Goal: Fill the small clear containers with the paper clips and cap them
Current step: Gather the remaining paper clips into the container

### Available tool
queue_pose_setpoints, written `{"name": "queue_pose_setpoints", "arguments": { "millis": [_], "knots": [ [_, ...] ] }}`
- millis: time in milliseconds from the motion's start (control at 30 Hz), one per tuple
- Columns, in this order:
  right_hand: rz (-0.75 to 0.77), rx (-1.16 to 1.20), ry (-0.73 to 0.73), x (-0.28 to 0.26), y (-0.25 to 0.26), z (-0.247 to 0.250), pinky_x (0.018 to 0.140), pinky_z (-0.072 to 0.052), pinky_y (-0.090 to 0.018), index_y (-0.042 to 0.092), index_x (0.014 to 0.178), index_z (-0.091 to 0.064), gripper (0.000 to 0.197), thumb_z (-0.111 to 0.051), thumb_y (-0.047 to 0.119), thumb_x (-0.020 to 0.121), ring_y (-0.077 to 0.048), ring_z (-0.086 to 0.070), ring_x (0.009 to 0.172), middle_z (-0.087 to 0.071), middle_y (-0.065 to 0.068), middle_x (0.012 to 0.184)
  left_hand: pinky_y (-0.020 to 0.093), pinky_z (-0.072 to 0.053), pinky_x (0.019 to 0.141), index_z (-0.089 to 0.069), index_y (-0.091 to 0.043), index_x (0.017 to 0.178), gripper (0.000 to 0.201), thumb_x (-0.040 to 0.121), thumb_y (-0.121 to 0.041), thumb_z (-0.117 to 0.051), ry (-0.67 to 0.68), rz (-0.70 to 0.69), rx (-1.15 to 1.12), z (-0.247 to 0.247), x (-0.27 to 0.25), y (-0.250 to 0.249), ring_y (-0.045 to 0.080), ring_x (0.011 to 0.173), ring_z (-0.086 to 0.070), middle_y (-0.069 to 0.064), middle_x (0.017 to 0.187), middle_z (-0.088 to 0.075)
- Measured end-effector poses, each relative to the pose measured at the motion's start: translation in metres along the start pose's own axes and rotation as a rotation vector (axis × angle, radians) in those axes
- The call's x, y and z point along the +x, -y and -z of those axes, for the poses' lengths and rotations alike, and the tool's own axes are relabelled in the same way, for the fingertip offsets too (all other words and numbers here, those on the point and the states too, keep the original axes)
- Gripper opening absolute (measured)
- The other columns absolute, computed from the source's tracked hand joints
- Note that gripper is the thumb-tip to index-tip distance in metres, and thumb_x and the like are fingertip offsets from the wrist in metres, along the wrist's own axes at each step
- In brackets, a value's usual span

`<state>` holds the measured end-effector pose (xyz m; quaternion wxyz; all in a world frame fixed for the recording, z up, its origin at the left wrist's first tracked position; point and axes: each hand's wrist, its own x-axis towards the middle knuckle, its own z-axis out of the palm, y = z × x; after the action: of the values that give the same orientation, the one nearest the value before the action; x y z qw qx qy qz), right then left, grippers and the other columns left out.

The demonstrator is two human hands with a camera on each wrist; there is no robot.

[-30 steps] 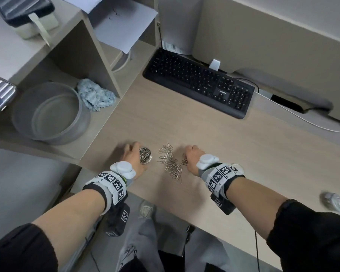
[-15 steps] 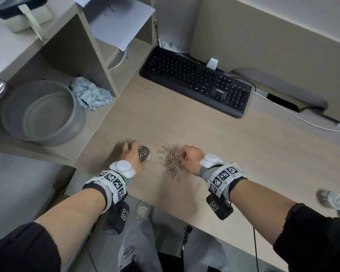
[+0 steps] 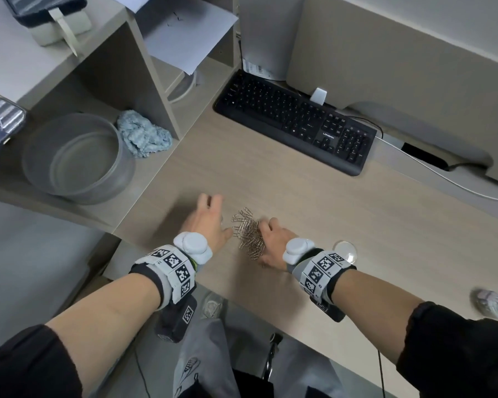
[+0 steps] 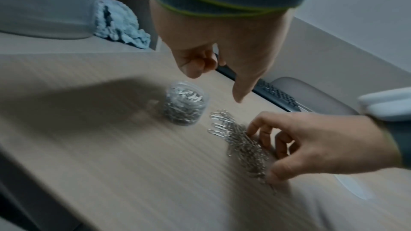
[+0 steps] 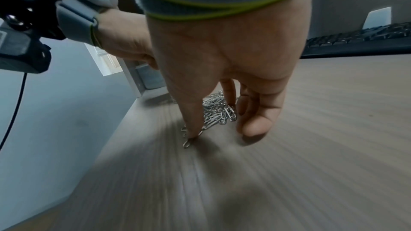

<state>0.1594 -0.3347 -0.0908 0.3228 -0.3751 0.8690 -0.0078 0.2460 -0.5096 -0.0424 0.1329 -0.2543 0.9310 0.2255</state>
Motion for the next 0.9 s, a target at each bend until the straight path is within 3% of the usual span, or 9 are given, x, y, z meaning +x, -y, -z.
{"name": "queue_pose_setpoints", "arguments": {
  "millis": [100,233,367,500,733,900],
  "knots": [
    [0.005,0.036,-0.010,-0.001,-0.007,0.002,0.076,-0.053,-0.043,0.013,0.137,-0.031,0.069,-0.069,0.028,0.082,-0.040,-0.062,0.096,-0.043,-0.013,0.127,0.042,-0.053,0.077,-0.039,-0.023,0.131,0.063,0.080,-0.035,-0.074,0.148,-0.090,0.084,-0.015,-0.004,-0.020,0.033,0.097,-0.063,0.005,0.125,-0.041],
    [-0.016,0.102,-0.004,-0.009,-0.021,0.003,0.075,-0.046,-0.037,0.014,0.128,-0.039,0.055,-0.066,0.031,0.083,-0.037,-0.061,0.099,-0.046,-0.010,0.124,0.041,-0.053,0.073,-0.027,-0.016,0.139,0.087,0.074,-0.041,-0.080,0.278,-0.120,0.189,-0.038,0.002,-0.036,0.033,0.103,-0.063,0.007,0.139,-0.029],
    [0.006,0.079,0.011,-0.015,-0.029,-0.002,0.072,-0.046,-0.036,0.013,0.125,-0.038,0.058,-0.070,0.034,0.081,-0.035,-0.061,0.095,-0.047,-0.010,0.123,0.042,-0.052,0.082,-0.017,-0.013,0.143,0.106,0.068,-0.051,-0.081,0.274,-0.093,0.246,-0.052,0.009,-0.035,0.035,0.113,-0.058,0.012,0.150,-0.015],
    [0.013,0.065,-0.013,-0.013,-0.032,-0.006,0.071,-0.047,-0.037,0.013,0.127,-0.037,0.059,-0.070,0.033,0.082,-0.035,-0.061,0.093,-0.048,-0.011,0.122,0.039,-0.051,0.084,-0.015,-0.009,0.144,0.115,0.063,-0.051,-0.084,0.217,-0.104,0.247,-0.060,0.012,-0.036,0.034,0.111,-0.059,0.013,0.146,-0.017],
    [0.002,0.075,0.017,-0.006,-0.031,0.001,0.069,-0.048,-0.038,0.012,0.124,-0.036,0.053,-0.065,0.029,0.083,-0.035,-0.061,0.087,-0.053,-0.012,0.115,0.035,-0.049,0.083,-0.029,-0.008,0.138,0.085,0.074,-0.031,-0.081,0.214,-0.099,0.210,-0.057,0.017,-0.042,0.033,0.104,-0.060,0.011,0.135,-0.030],
    [0.000,0.144,0.011,0.001,-0.030,0.007,0.071,-0.050,-0.037,0.021,0.138,-0.027,0.067,-0.063,0.022,0.082,-0.035,-0.063,0.089,-0.058,-0.009,0.115,0.040,-0.051,0.078,-0.039,-0.008,0.126,0.058,0.081,-0.019,-0.073,0.256,-0.061,0.161,-0.063,0.021,-0.048,0.035,0.095,-0.064,0.012,0.128,-0.037]
  ]
}}
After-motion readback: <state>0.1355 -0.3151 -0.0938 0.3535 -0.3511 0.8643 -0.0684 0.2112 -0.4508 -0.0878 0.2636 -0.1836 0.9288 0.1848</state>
